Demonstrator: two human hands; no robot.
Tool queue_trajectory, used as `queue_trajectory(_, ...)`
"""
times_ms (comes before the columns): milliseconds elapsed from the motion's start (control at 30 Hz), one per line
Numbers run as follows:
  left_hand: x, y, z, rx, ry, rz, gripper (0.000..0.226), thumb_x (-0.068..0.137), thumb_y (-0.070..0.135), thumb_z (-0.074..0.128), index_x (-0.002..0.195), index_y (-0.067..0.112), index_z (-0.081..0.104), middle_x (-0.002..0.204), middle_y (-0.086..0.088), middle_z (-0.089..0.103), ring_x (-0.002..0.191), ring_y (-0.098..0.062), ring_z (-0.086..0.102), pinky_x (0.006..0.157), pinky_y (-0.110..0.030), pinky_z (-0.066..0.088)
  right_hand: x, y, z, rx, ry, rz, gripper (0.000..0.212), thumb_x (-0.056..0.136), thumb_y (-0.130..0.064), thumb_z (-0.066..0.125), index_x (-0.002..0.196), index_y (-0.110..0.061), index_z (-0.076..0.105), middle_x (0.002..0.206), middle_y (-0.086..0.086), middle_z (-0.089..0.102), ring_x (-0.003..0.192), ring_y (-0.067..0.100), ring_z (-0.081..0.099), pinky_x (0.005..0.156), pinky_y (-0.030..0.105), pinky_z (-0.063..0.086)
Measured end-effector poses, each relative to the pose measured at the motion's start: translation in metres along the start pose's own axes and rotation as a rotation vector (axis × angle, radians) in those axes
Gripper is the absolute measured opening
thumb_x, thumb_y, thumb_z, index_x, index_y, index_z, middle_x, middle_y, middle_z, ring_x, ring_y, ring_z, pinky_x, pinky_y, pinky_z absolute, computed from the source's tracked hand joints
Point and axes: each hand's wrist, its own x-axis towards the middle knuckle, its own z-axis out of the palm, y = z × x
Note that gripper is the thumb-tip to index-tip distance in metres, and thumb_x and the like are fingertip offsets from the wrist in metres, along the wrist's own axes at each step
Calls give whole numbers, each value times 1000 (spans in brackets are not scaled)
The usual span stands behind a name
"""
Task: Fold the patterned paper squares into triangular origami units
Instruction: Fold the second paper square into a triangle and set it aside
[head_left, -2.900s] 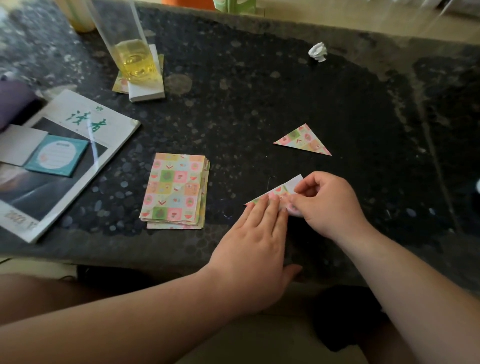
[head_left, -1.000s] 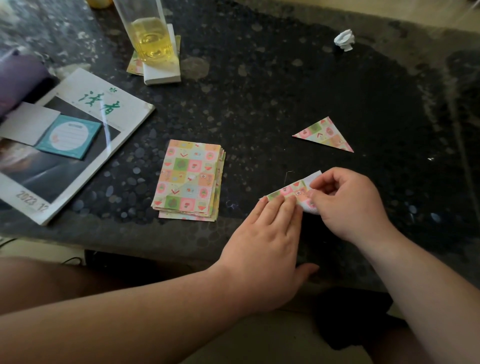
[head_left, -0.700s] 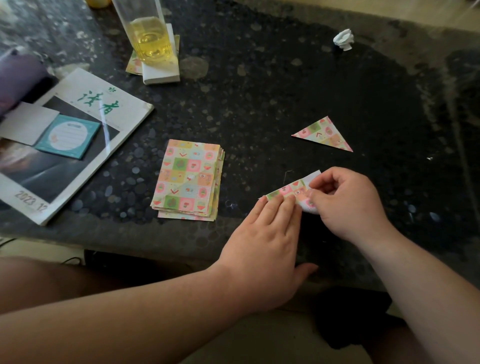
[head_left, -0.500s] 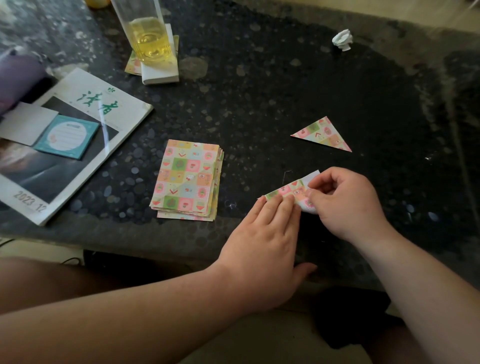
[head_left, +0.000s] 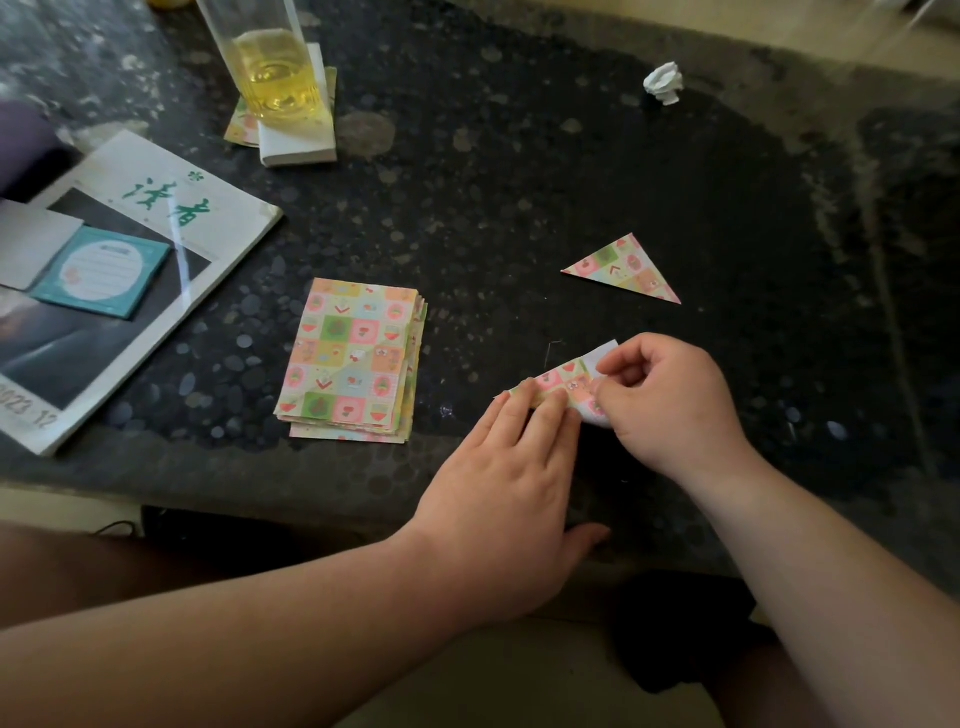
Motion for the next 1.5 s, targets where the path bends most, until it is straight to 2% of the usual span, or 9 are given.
queue_trajectory(67, 0, 0, -2, 7, 1, -1, 92, 95, 68, 35, 156, -1, 28, 162, -19, 31, 153, -37, 19, 126, -48, 16, 0, 0, -1, -2, -4, -5, 20, 89, -12, 75, 86, -29, 64, 88, -8, 66, 81, 7, 63, 61, 19, 45)
queue_trajectory(200, 0, 0, -2, -15, 2, 5, 93, 97, 68, 33, 159, 0, 21, 165, -19, 23, 155, -36, 12, 127, -48, 11, 1, 0, -1, -10, -15, -17, 21, 88, -12, 74, 84, -30, 64, 85, -7, 66, 77, 7, 62, 60, 20, 42)
queue_trajectory(333, 0, 0, -3, -13, 3, 1, 92, 97, 68, 33, 159, 1, 21, 165, -19, 23, 155, -36, 12, 127, -48, 11, 1, 0, -1, -1, -1, -11, 19, 89, -13, 76, 87, -28, 65, 87, -9, 66, 79, 4, 61, 59, 17, 41)
queue_trajectory(500, 0, 1, -3, -16, -3, -3, 93, 98, 68, 31, 160, 2, 15, 168, -19, 15, 156, -35, 5, 127, -46, 4, 1, 1, 1, 16, 8, 6, 20, 89, -13, 76, 86, -29, 65, 87, -9, 66, 78, 3, 61, 58, 16, 41)
queue_trajectory(667, -1, 2, -5, -46, -19, -4, 92, 100, 68, 27, 161, 4, 2, 169, -18, 0, 156, -33, -9, 127, -46, -3, 1, 1, 1, 6, 10, 8, 20, 89, -13, 76, 86, -29, 64, 87, -10, 65, 78, 2, 61, 58, 16, 40)
queue_trajectory(967, -1, 1, -4, -32, -34, -1, 91, 100, 68, 27, 160, 2, 6, 169, -20, 4, 156, -35, -4, 127, -48, 2, 2, 0, 1, -22, 14, -3, 24, 88, -13, 76, 81, -31, 61, 85, -10, 64, 77, 4, 61, 59, 19, 42)
queue_trajectory(1133, 0, 2, -7, -20, -64, 5, 91, 101, 68, 24, 160, 3, 1, 169, -19, -1, 156, -34, -7, 127, -48, 1, 3, 0, 2, -33, 15, -4, 23, 88, -13, 75, 82, -31, 61, 85, -10, 65, 78, 5, 62, 61, 22, 46)
queue_trajectory(1233, 1, 1, -7, -11, -47, 6, 91, 100, 68, 25, 160, 3, 4, 169, -20, 4, 156, -35, -3, 127, -48, 4, 3, 0, 3, -37, 16, -15, 23, 88, -13, 75, 81, -31, 61, 85, -10, 64, 78, 5, 61, 61, 22, 45)
queue_trajectory(1500, 1, 1, -7, -14, -62, 0, 92, 100, 68, 26, 160, 4, 2, 169, -18, 2, 156, -34, -5, 127, -47, 2, 4, 5, 3, -48, 26, -46, 21, 88, -15, 74, 83, -31, 63, 84, -11, 65, 79, 5, 62, 63, 23, 47)
